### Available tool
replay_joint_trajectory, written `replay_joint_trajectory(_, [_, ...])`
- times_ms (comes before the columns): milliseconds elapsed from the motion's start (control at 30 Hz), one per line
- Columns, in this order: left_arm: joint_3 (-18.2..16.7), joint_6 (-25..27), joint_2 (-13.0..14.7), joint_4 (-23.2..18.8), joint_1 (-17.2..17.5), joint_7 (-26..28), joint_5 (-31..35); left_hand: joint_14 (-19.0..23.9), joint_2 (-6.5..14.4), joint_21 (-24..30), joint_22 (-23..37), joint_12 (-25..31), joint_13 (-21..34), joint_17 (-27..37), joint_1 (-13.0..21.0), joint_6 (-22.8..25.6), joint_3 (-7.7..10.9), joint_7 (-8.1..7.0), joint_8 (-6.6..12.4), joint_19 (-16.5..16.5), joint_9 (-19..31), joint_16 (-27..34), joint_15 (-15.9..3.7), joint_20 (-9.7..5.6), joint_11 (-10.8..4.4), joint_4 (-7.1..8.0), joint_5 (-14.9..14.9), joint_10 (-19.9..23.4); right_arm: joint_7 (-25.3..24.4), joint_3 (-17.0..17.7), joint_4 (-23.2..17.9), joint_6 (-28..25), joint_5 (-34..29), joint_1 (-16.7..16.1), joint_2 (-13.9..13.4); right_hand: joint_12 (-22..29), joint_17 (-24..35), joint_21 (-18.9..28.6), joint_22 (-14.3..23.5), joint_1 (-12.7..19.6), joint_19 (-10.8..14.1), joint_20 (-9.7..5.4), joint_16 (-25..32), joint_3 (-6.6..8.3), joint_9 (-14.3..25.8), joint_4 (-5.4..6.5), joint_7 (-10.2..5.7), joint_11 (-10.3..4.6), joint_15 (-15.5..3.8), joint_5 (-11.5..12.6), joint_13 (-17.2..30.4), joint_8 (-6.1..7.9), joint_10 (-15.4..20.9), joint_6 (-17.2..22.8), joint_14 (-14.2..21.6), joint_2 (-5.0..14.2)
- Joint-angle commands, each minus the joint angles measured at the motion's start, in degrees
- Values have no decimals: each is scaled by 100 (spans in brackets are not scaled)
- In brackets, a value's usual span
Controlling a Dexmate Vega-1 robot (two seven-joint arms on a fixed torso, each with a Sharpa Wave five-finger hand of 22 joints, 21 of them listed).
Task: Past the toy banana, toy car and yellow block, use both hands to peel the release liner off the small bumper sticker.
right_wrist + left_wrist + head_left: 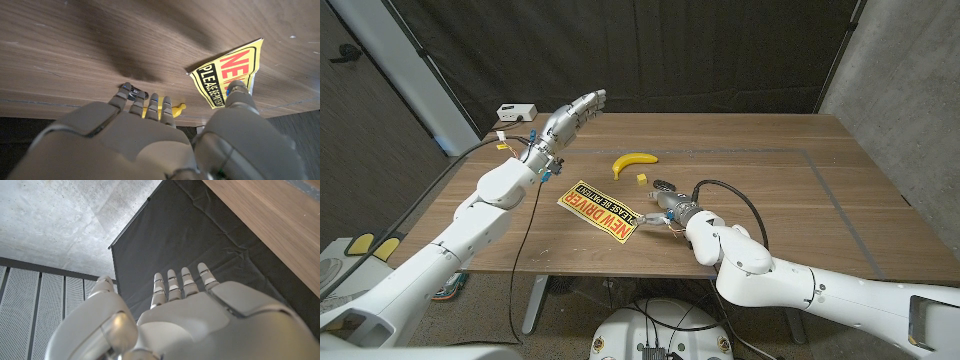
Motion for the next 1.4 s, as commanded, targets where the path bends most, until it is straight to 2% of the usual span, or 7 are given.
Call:
replay_joint_trajectory(33, [-71, -188, 25, -9, 134, -72, -92, -52, -6, -13, 18, -12, -4, -6, -51, 42, 11, 20, 25, -12, 9, 59, -6, 31, 64, -47, -11, 26, 433, -477, 341, -27, -356, 415, 307, -24, 28, -7, 13, 30, -61, 9, 6, -11, 18, -2, 9, 13, -1, 48, 26, -21, -79, -63, -75, -26])
replay_joint_trajectory(333, [-87, -264, 26, 28, 187, -143, -156, -55, -1, -12, 18, -25, -14, -21, -52, 43, 16, 23, 25, -5, 9, 64, -14, 24, 58, -61, -15, 35, 660, -661, 739, -2, -449, 623, 605, -25, 43, -11, 15, 77, -111, 18, 8, -41, 18, -10, 40, 2, -9, 80, 34, -35, -126, -142, -116, -27])
replay_joint_trajectory(433, [-90, -275, 29, 44, 189, -153, -154, -63, 1, -12, 18, -30, -17, -26, -52, 40, 18, 27, 24, -4, 8, 63, -20, 40, 59, -66, -17, 37, 321, -221, 927, 393, -11, 276, 676, -10, 86, -26, 18, -65, -202, 171, 33, -91, 24, 117, 141, 127, 91, 94, 46, -8, -143, -106, -147, 98])
replay_joint_trajectory(733, [-82, -265, 34, 98, 144, -208, -177, -79, 10, -17, 17, -57, -25, -40, -49, 36, 27, 24, 24, -12, 8, 62, -12, 39, 74, -81, -20, 7, 296, -642, 1246, 47, -377, 493, 944, -15, 136, -62, 22, -209, -418, 225, 18, -132, 29, 263, 115, 163, 146, 98, 63, 22, -236, -48, -311, 301])
replay_joint_trajectory(967, [-66, -284, 24, 152, 94, -279, -205, -87, 19, -20, 17, -73, -30, -52, -47, 40, 35, 25, 26, -16, 8, 64, -16, 37, 75, -94, -24, -3, 478, -902, 1382, -180, -495, 720, 1046, -3, 127, -45, 23, -87, -445, 170, 15, -143, 27, 187, 102, 142, 107, 113, 67, 28, -244, -51, -329, 261])
replay_joint_trajectory(1200, [-72, -308, 17, 173, 92, -309, -241, -89, 27, -20, 16, -87, -34, -64, -44, 42, 43, 17, 27, -13, 7, 68, -22, 42, 82, -108, -26, -9, 35, -824, 1557, -99, -525, 516, 1069, 176, 104, 42, 19, 190, -342, 121, 149, -157, 23, 70, -9, -78, -37, 158, 80, 203, 197, 456, -24, 314])
replay_joint_trajectory(1400, [-83, -322, 7, 180, 110, -311, -269, -104, 37, -20, 15, -97, -37, -76, -42, 45, 51, 15, 28, -6, 7, 67, -30, 44, 88, -122, -29, -7, -299, -971, 1740, -253, -826, 423, 1094, 273, 71, 125, 6, 908, -110, 38, 268, 26, 18, -189, -95, -262, -221, 257, 81, 303, 550, 818, 299, 565])
